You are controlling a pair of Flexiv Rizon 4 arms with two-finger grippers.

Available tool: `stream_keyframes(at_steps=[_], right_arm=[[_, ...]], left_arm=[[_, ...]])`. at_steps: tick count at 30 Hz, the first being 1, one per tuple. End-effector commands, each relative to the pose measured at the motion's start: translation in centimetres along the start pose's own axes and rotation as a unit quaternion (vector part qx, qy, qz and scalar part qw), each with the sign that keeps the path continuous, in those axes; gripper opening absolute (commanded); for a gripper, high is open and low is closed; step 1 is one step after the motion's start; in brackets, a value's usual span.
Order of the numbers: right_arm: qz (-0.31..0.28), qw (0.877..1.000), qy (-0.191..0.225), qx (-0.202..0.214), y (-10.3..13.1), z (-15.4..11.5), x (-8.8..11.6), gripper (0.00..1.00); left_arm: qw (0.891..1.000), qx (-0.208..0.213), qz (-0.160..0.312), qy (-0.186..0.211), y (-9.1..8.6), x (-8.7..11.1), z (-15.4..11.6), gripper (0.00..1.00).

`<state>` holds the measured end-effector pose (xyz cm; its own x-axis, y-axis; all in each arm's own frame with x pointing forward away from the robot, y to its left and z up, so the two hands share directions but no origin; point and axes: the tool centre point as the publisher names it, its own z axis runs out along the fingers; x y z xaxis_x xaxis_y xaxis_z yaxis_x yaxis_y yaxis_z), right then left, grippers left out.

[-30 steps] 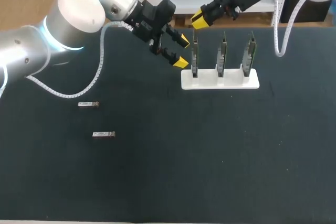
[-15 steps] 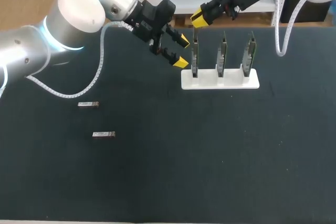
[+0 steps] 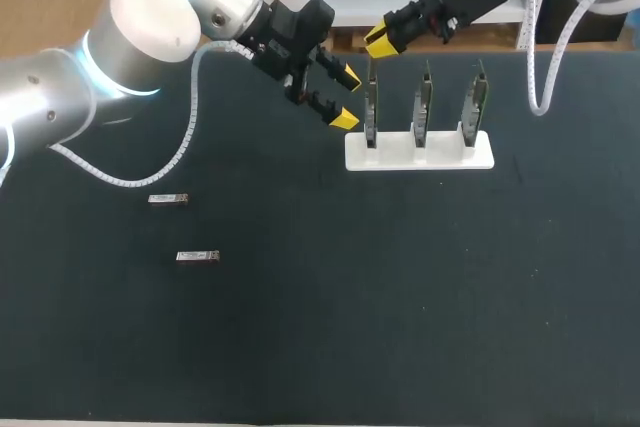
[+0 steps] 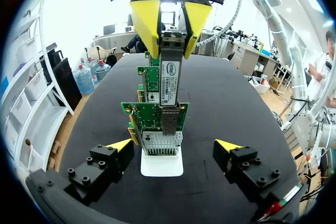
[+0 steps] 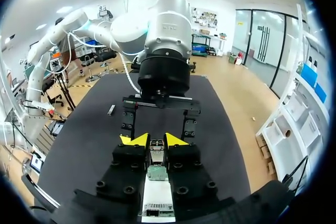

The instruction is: Pick up the optical module with the left hand, and insert it into the network port with the right hand.

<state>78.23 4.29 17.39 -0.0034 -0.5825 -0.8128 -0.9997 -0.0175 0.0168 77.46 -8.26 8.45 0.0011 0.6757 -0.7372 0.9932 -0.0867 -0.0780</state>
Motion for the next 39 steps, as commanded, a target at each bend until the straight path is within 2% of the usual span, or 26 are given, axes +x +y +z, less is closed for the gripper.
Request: stream_keyframes(at_steps=[1,39], right_arm=[[-0.006,1.0,-0.005,0.003,0.32,-0.09,0.12,0.0],[-0.021,1.0,-0.002,-0.003,0.25,-0.11,0.05,0.0]], left_arm=[[1.0,0.002,-0.001,0.003,0.17,-0.1,-0.02,1.0],[1.0,0.002,-0.001,0.003,0.17,-0.1,-0.02,1.0]])
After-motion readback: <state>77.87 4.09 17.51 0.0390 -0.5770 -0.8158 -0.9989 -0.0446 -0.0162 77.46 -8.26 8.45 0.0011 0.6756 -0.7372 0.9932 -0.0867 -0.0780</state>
